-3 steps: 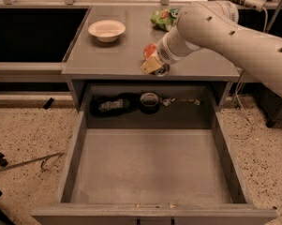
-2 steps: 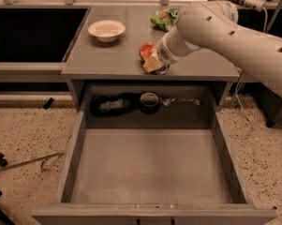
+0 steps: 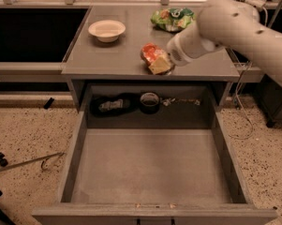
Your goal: Place coke can into top drawer
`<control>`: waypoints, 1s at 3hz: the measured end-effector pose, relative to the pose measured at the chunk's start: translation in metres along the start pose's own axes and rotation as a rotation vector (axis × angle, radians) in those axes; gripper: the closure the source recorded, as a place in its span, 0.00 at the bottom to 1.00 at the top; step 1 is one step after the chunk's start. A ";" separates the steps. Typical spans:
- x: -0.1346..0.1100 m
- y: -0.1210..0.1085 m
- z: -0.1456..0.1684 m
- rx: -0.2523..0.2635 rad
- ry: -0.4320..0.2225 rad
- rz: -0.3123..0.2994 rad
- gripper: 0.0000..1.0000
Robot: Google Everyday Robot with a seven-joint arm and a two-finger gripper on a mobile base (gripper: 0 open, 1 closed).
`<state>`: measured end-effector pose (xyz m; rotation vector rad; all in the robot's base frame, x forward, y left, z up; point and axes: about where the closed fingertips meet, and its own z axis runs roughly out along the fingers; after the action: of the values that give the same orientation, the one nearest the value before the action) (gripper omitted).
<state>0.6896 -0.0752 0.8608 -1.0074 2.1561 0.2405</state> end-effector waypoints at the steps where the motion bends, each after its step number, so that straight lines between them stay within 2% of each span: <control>1: 0.031 0.001 -0.041 -0.160 -0.059 0.029 1.00; 2: 0.077 0.012 -0.078 -0.318 -0.090 -0.010 1.00; 3: 0.127 0.036 -0.106 -0.471 -0.078 -0.091 1.00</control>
Offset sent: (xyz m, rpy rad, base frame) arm -0.1599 -0.1278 -0.0084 0.2216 0.1929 0.4871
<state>0.5524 -0.1729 0.8452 -1.3261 2.0182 0.7565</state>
